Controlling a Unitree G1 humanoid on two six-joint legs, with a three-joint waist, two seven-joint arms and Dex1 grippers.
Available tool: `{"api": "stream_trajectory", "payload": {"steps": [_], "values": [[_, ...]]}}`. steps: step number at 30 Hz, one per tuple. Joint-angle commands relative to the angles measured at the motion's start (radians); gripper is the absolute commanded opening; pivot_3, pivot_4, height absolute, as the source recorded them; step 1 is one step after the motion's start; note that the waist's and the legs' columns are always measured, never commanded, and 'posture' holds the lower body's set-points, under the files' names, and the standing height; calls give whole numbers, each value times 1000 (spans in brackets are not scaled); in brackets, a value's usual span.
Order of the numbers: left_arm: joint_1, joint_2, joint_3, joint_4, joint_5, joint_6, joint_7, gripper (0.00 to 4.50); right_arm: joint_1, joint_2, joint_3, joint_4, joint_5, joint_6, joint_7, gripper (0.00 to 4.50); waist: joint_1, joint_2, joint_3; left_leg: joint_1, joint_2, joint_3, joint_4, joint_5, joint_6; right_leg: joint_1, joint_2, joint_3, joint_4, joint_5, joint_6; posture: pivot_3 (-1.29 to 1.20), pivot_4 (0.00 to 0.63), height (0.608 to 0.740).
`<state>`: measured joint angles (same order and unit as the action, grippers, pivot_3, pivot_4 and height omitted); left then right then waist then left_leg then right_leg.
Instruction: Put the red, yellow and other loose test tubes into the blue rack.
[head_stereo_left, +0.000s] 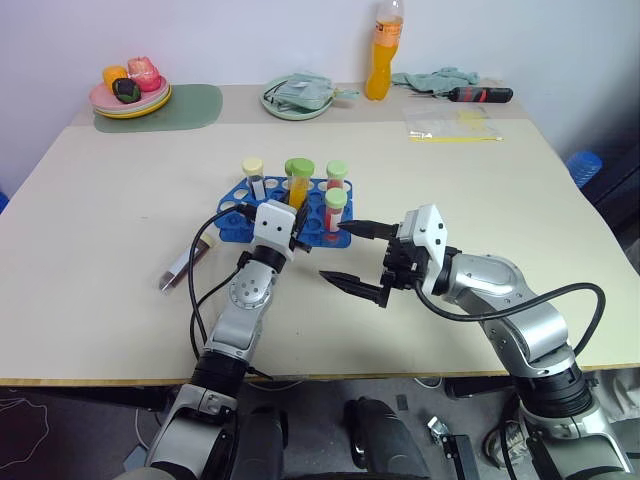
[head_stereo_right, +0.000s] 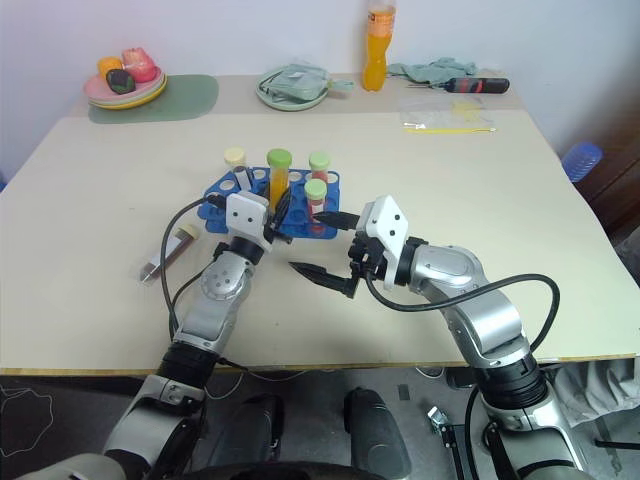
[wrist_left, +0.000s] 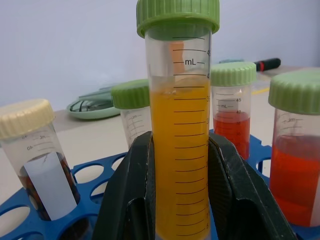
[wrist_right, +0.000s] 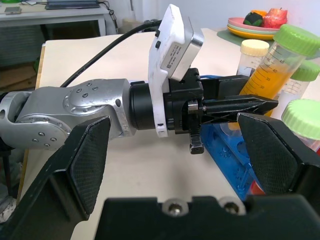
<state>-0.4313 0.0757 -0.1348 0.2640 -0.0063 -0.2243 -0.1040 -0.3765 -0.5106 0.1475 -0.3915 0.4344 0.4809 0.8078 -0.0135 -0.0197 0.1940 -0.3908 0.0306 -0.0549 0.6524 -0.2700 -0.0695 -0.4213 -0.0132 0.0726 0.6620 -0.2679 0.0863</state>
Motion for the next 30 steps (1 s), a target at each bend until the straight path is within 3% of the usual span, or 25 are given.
{"api": "stream_trajectory", "payload": {"steps": [1, 21, 28, 30], "values": [[-4, -8, 6, 10, 9, -39, -14, 798, -23, -5, -20, -51, 10, -2, -4, 4500, 0, 0, 0, 0, 0, 0, 0, 0, 0, 0, 0, 0, 0, 0, 0, 0, 150, 740], [-19, -46, 61, 204, 11, -237, -22, 798, -37, 5, -7, -52, 6, -6, -9, 4500, 0, 0, 0, 0, 0, 0, 0, 0, 0, 0, 0, 0, 0, 0, 0, 0, 150, 740], [-1, -45, 83, 152, -12, -222, -35, 4152, -40, 9, -3, -52, 4, -5, -11, 4500, -2, 0, 0, 0, 0, 0, 0, 0, 0, 0, 0, 0, 0, 0, 0, 0, 150, 740], [20, -38, 97, 77, -39, -191, -47, 4152, -42, 10, -1, -53, 3, -6, -12, 4500, -3, 0, 0, 0, 0, 0, 0, 0, 0, 0, 0, 0, 0, 0, 0, 0, 150, 740]]}}
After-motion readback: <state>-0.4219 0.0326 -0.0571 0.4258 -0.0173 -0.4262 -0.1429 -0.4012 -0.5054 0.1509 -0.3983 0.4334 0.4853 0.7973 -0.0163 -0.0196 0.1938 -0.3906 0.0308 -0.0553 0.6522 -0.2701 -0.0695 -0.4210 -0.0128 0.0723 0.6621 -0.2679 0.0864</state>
